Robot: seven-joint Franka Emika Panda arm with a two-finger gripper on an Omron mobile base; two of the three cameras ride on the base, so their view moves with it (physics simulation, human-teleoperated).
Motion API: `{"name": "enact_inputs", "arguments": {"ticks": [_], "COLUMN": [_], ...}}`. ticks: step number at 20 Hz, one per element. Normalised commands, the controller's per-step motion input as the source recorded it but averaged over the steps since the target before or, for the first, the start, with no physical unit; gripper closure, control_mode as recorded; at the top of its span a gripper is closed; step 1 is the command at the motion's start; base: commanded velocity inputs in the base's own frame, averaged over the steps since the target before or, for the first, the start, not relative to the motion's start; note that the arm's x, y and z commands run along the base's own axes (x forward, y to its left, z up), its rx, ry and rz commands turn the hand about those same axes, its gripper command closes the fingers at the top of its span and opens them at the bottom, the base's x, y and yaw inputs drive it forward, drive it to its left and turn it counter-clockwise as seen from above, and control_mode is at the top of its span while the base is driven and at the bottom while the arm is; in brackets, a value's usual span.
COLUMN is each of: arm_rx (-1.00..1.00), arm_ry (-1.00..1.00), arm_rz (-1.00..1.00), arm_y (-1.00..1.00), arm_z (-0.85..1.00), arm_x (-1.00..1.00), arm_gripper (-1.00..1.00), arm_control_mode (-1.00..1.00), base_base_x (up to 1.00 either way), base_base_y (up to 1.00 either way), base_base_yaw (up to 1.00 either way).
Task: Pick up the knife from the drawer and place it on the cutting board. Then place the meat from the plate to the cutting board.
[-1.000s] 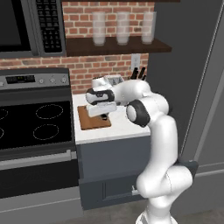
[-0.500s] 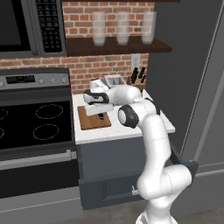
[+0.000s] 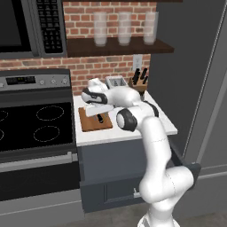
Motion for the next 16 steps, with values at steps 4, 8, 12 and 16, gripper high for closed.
{"name": "enact_inputs", "arguments": {"ticks": [4, 8, 12, 16], "arm_rx": [0.00, 0.00, 0.02, 0.08], "arm_ry": [-0.11, -0.12, -0.14, -0.13], "arm_rz": [0.00, -0.01, -0.06, -0.14], "arm_y": [-0.07, -0.35, -0.69, -0.76], "arm_z": [0.00, 0.00, 0.02, 0.20], "arm_x": [-0.83, -0.89, -0.80, -0.17], "arm_gripper": [-1.00, -1.00, -1.00, -1.00], "arm_control_mode": [-1.00, -1.00, -1.00, -1.00], "base_base_x": [0.00, 0.00, 0.00, 0.00], "base_base_y": [0.00, 0.00, 0.00, 0.00], "base_base_yaw": [0.00, 0.00, 0.00, 0.00]}}
